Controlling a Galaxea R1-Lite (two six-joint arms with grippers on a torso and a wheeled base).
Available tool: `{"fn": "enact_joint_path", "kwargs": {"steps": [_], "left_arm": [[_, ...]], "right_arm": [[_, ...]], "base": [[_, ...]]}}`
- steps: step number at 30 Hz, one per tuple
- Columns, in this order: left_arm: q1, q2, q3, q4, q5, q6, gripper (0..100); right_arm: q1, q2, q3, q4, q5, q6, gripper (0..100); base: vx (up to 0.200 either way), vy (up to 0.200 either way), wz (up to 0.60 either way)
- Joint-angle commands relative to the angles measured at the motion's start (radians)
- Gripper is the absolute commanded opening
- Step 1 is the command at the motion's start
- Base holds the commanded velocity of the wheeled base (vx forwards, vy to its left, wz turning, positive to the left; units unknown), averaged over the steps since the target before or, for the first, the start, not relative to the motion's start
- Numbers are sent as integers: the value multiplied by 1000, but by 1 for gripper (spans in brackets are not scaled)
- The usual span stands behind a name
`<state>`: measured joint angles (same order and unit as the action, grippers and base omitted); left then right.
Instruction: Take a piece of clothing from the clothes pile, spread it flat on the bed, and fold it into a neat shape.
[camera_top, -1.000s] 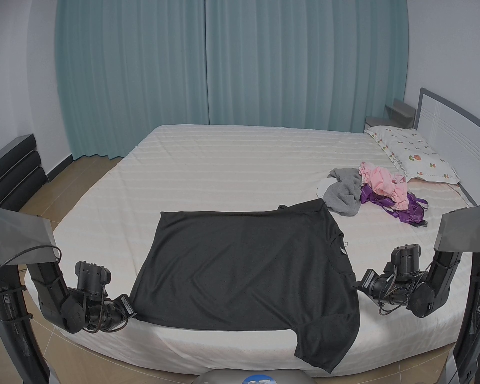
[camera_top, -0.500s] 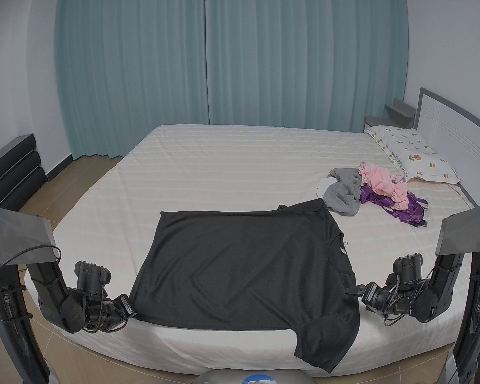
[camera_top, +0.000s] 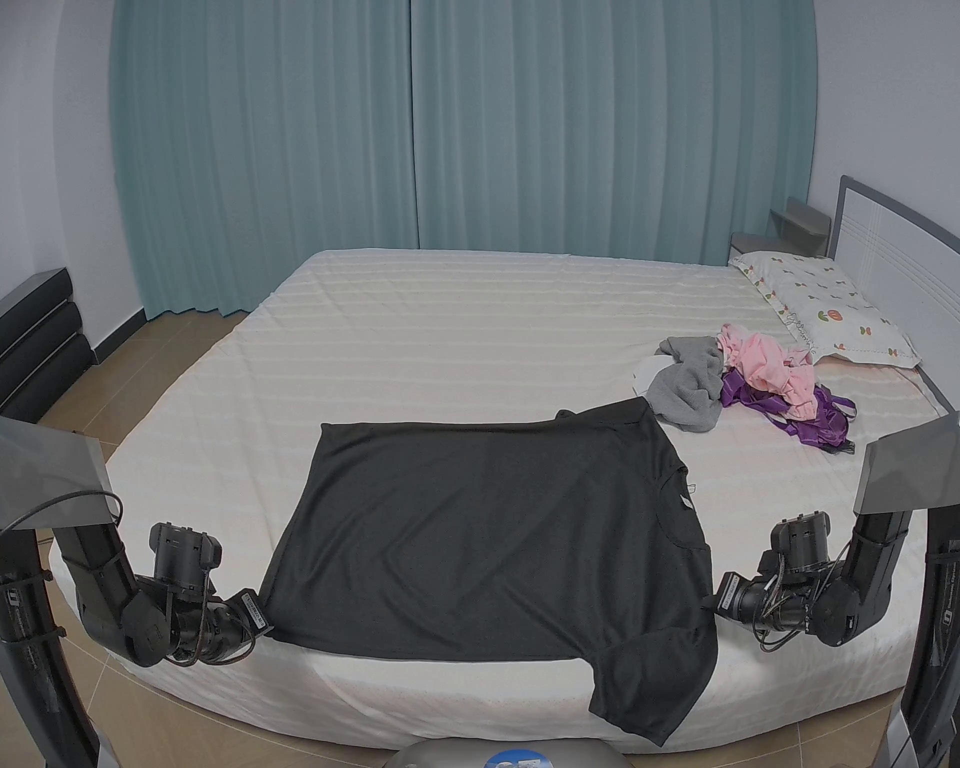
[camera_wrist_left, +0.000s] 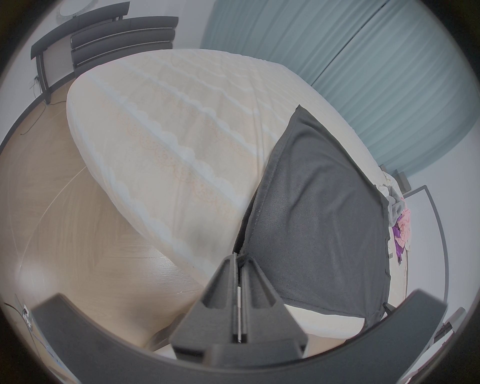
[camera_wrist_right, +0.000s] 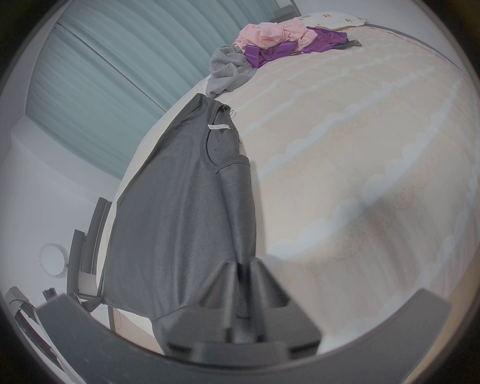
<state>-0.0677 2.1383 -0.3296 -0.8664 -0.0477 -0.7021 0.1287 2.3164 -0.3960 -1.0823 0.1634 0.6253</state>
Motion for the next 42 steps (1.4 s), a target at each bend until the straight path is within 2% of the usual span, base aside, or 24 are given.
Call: {"fn": "enact_joint_path", "kwargs": {"steps": [1,9,23,24,32,37,42], "left_arm": [[0,0,0,-2,0,0,0],[0,-3,-2,-3,0,0,0],[0,2,-2,-5,-1,0,0],[0,2,-2,-5,-1,0,0],[0,0,-2,-5,-1,0,0],[0,-6,-2,-5,-3,0,0],[0,-6,-2,-5,-3,-2,0]], "right_arm": [[-9,17,-26,4,-1,2,0],[-41,-15,-83,7,-1,7,0],[-40,3,-181,71,1,-1,0],[-40,1,-181,71,1,-1,100],[-41,-68,-83,50,38,-1,100],[-27,-91,83,-54,110,-4,100],[17,-72,206,-174,122,5,100]], "base": [[0,0,0],[0,0,0],[0,0,0],[0,0,0],[0,0,0],[0,0,0],[0,0,0]]}}
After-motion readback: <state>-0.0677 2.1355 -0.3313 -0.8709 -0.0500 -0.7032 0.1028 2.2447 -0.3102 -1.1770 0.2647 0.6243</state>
